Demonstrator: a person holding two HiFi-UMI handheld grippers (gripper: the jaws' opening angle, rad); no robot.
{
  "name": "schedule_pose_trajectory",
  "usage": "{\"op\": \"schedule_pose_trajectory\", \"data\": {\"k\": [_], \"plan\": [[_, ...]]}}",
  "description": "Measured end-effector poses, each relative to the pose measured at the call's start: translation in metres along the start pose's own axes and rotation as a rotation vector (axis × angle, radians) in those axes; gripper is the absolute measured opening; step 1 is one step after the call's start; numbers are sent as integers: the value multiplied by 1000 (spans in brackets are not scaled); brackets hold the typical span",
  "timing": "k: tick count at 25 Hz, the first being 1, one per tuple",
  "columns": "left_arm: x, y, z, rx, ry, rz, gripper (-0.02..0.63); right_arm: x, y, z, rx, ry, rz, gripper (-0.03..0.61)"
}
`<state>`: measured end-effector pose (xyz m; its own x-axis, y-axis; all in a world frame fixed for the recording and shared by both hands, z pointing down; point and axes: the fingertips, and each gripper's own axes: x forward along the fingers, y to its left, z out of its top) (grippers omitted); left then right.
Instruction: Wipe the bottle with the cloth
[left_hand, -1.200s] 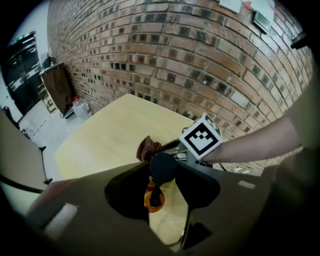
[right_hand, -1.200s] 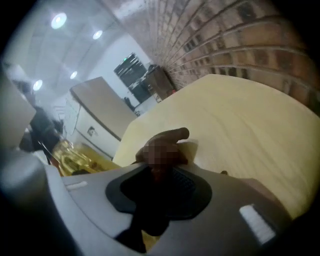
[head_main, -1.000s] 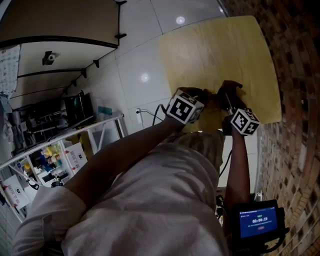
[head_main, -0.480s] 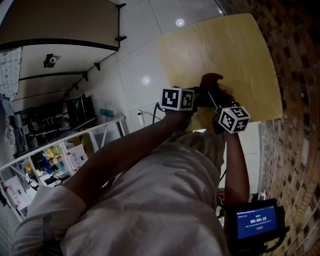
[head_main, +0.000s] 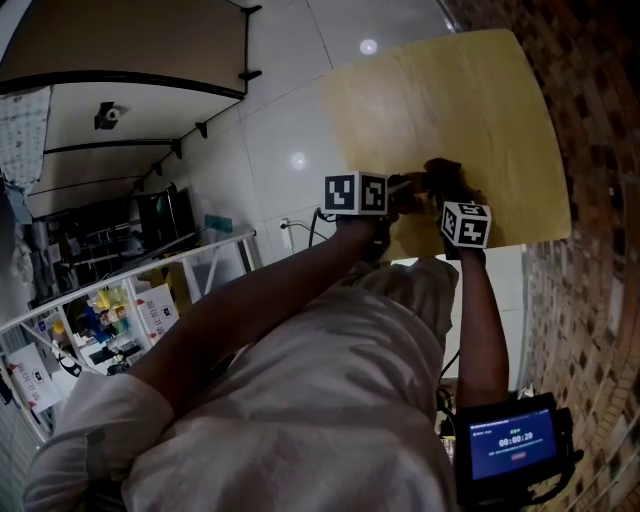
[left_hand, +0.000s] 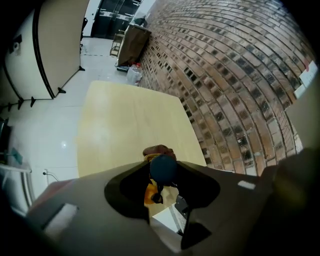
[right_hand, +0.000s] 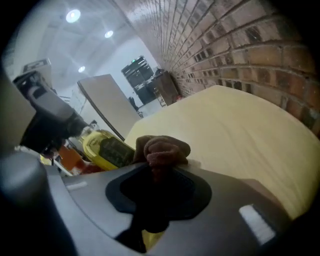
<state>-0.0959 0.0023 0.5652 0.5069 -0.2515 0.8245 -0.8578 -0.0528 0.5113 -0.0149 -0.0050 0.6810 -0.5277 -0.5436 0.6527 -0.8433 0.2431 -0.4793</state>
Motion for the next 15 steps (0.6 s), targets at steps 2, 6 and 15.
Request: {"op": "schedule_pose_trajectory", "data": {"k": [2,6,15], "plan": [[2,4,2,0,-7,4,182,13,-8,-8,-64,51,-53,89],[2,10,2,-34,-17,4,183,26,-21,-27,-177,177,-127,89],[-7,37,-10,-546,-89,-95,183,-56,24,44,7,-203,85,91]]}}
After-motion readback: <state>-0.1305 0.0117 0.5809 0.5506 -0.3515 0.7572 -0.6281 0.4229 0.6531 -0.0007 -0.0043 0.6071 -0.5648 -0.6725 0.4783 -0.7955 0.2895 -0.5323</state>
